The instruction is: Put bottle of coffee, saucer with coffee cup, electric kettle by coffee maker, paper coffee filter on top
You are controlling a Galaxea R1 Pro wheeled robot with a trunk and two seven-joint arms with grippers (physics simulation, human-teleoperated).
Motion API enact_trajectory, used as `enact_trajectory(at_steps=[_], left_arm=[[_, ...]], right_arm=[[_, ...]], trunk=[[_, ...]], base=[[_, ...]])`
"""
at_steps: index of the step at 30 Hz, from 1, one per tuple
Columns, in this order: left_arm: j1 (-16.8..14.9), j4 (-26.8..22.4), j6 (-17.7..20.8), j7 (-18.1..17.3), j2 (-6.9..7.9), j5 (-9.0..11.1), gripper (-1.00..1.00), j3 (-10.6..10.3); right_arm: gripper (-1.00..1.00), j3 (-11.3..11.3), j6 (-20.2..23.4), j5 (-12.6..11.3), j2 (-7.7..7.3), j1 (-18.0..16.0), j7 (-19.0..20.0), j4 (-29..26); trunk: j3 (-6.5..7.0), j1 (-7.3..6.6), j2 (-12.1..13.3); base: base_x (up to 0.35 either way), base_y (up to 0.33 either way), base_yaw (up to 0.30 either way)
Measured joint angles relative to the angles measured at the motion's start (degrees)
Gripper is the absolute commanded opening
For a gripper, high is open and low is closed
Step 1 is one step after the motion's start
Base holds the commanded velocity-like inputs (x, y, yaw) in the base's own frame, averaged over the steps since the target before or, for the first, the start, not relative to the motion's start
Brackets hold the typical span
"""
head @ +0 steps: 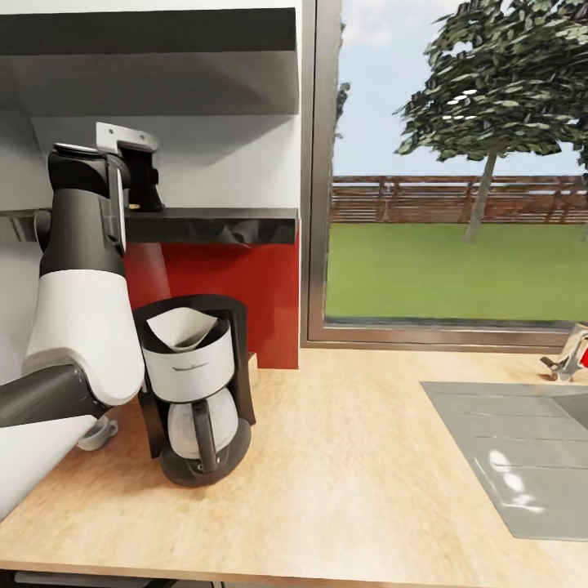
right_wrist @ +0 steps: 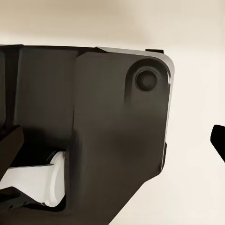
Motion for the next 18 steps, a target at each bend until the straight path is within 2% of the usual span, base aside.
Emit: enact_trajectory(at_steps=[7,12,18], left_arm=[[0.0,-0.1,0.0,0.0,0.04,0.1,1.00,0.0],[0.0,-0.2,0.0,0.0,0.11,1.7,1.00,-0.1],[0.0,-0.3,-0.5,0.1,0.14,2.4,1.00,-0.2]], right_arm=[[1.00,0.0,0.0,0.0,0.00,0.0,0.0,0.0],[1.00,0.0,0.0,0.0,0.00,0.0,0.0,0.0],[1.00,0.0,0.0,0.0,0.00,0.0,0.0,0.0]], trunk=[[0.00,-0.01,0.0],[0.00,-0.01,0.0],[0.00,0.00,0.0]], base=[[0.079,0.000,0.000],[0.241,0.000,0.000],[0.058,0.000,0.000]])
